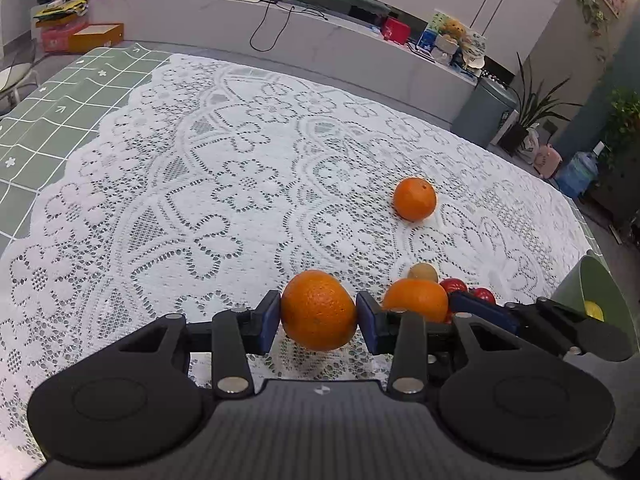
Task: Organize fruits
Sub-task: 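Grasp an orange with the left gripper while the right gripper grasps another orange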
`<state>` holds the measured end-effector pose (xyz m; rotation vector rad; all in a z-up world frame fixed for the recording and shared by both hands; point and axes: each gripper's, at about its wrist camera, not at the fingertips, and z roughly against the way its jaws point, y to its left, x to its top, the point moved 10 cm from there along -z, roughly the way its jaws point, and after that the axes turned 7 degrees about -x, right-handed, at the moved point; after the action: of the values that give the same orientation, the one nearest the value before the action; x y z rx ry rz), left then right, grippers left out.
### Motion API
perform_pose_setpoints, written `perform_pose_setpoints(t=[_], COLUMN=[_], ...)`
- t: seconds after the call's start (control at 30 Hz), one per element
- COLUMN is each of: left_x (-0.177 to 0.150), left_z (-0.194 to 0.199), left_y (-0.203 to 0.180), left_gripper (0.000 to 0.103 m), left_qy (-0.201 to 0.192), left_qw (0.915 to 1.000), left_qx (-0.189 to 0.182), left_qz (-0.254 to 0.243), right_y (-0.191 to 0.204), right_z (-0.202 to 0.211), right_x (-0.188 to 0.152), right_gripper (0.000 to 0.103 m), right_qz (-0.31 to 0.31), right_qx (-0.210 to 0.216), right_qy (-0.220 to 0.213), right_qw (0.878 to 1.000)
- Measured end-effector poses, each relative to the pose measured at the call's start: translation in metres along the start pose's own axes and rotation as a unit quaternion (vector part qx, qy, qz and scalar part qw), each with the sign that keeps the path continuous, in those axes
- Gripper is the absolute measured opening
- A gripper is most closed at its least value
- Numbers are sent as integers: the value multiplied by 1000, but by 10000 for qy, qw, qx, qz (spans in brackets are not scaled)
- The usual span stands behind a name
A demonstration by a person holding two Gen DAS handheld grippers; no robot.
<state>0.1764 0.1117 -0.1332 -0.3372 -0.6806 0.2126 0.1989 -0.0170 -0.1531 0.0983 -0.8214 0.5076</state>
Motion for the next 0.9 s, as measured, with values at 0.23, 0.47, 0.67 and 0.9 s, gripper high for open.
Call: perform_pose_setpoints(t=[0.23,0.47,0.67,0.9], left_x=[-1,-3,-3,-1], left_z=[-2,-5,-4,1], left_y=[4,1,1,-1], left_gripper=[46,46,46,46], left_qy=[40,99,83,-11], left_qw=[10000,9999,10000,10000], left_qx=[37,-3,8,-23], left_qz=[68,16,9,-11], right_y=[3,3,3,2], right_z=[-11,-14,-13,0], right_x=[3,-1,-2,1], right_gripper=[53,46,44,44], right_qz=[207,446,495,346], right_qx=[-284,-497,-547,-545], right_qy=[-9,-3,-33,-184], right_qw=[9994,9978,9973,9977])
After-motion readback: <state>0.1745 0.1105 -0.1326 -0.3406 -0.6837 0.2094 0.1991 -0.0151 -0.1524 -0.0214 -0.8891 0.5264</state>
